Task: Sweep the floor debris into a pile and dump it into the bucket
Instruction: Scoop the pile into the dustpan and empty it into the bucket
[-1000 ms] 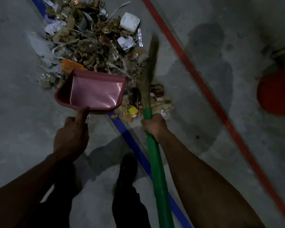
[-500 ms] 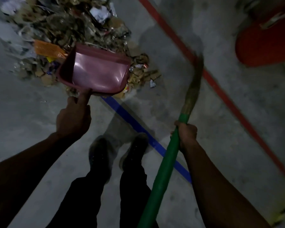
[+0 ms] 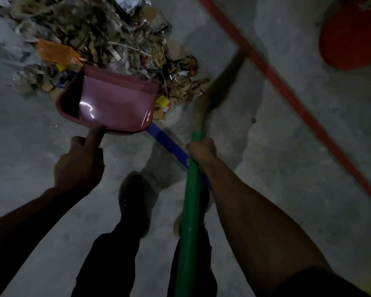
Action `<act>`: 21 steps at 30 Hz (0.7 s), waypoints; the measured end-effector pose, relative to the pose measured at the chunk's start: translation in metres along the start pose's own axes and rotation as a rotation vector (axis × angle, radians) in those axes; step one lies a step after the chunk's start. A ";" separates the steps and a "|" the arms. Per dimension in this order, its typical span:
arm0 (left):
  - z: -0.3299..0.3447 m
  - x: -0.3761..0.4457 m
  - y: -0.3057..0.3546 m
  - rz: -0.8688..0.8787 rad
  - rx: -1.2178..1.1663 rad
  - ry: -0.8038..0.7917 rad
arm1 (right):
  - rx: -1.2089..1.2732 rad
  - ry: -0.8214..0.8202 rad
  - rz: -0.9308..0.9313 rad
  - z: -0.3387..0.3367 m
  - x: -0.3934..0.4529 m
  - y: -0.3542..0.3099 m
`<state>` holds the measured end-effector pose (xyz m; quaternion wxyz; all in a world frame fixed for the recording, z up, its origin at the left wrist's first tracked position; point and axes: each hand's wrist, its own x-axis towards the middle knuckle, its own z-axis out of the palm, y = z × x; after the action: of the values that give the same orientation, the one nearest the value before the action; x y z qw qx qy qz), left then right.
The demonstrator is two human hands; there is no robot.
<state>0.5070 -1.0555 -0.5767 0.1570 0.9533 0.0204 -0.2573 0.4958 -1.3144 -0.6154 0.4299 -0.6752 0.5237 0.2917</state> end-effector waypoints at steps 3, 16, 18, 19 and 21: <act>-0.002 -0.005 -0.010 -0.059 0.012 0.001 | -0.142 -0.050 -0.116 0.028 -0.008 -0.026; -0.034 -0.018 -0.031 -0.139 -0.017 -0.006 | 0.014 0.036 -0.049 -0.019 -0.055 0.017; -0.035 -0.019 -0.035 -0.141 -0.017 -0.008 | 0.091 0.035 0.040 -0.014 -0.051 0.021; -0.035 -0.019 -0.039 -0.146 -0.016 -0.010 | 0.099 0.019 0.061 -0.007 -0.048 0.019; -0.034 -0.020 -0.046 -0.148 -0.012 -0.005 | 0.084 -0.037 0.051 0.015 -0.041 0.007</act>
<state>0.5006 -1.0003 -0.5527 0.1433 0.9475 0.0917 -0.2707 0.4782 -1.2833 -0.5900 0.4601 -0.6373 0.5446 0.2926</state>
